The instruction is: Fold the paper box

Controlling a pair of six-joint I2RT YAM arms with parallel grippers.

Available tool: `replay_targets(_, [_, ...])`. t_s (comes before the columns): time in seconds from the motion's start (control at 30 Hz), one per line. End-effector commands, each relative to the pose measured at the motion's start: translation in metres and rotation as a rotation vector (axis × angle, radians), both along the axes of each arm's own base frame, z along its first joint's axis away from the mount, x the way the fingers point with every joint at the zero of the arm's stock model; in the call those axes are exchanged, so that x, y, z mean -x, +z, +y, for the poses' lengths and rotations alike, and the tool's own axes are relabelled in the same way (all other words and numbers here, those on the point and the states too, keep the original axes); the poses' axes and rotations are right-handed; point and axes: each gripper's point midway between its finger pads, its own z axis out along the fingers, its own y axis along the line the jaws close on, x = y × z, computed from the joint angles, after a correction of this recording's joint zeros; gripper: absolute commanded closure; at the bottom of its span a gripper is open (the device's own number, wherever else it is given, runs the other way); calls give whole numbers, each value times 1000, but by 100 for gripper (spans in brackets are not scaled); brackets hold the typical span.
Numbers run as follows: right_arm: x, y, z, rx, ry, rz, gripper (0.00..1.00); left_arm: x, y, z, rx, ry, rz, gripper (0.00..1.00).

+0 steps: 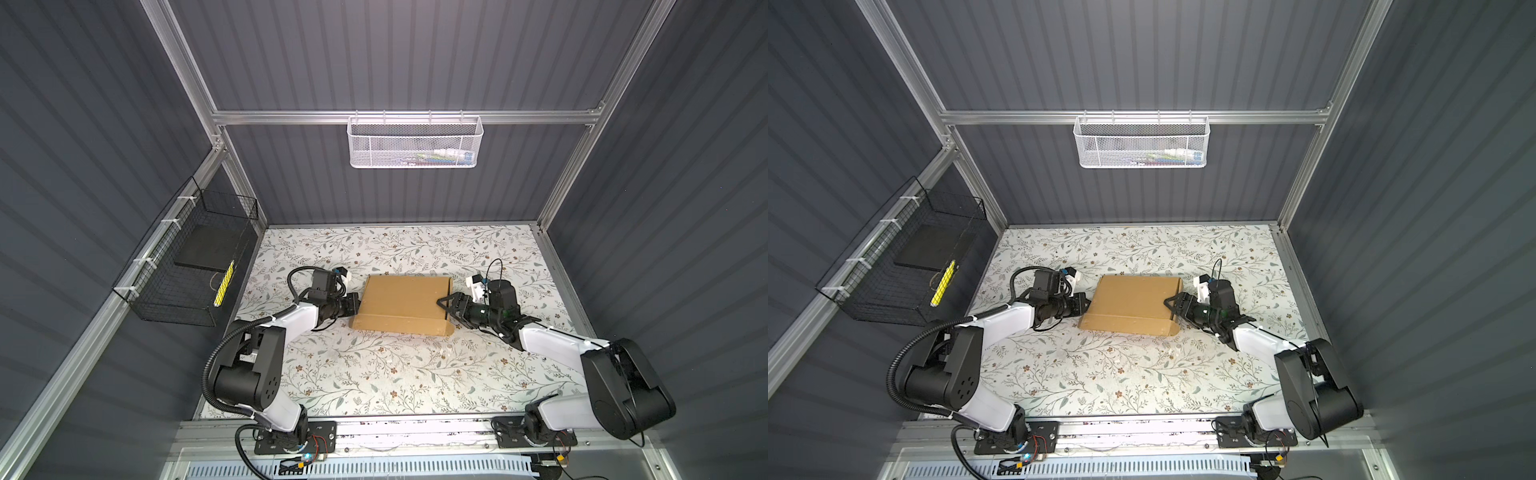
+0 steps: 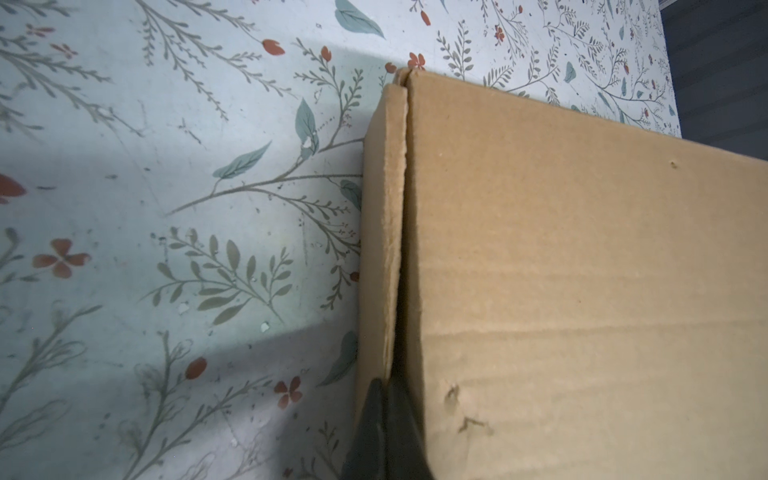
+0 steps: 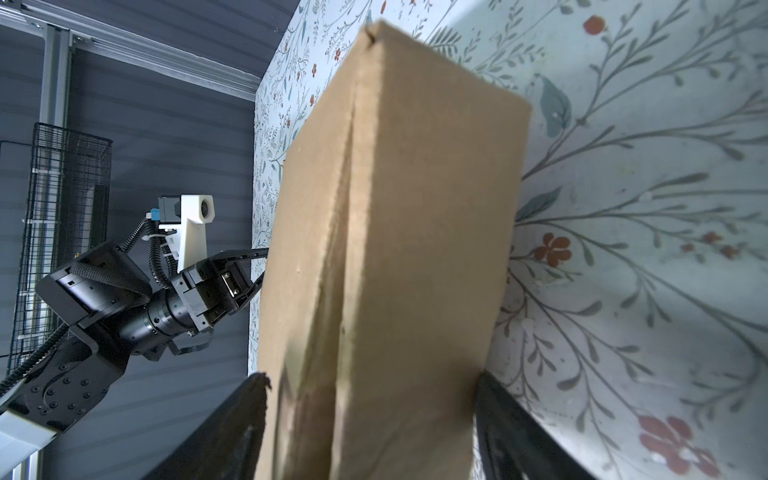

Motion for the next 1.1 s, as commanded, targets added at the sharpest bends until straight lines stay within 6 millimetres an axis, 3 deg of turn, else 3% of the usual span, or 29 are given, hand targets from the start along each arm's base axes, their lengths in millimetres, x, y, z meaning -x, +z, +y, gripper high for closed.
replay_targets(0.0, [2, 9, 7, 4, 21, -1, 25, 6, -5, -8, 36, -41, 19, 100])
replay_targets(0.23, [2, 14, 10, 4, 17, 14, 31, 6, -4, -9, 48, -44, 14, 100])
replay_targets(0.57, [4, 23, 14, 35, 28, 11, 31, 6, -7, -10, 54, -48, 16, 100])
replay_targets(1.07, [7, 32, 20, 81, 50, -10, 22, 6, -2, -16, 81, -67, 21, 100])
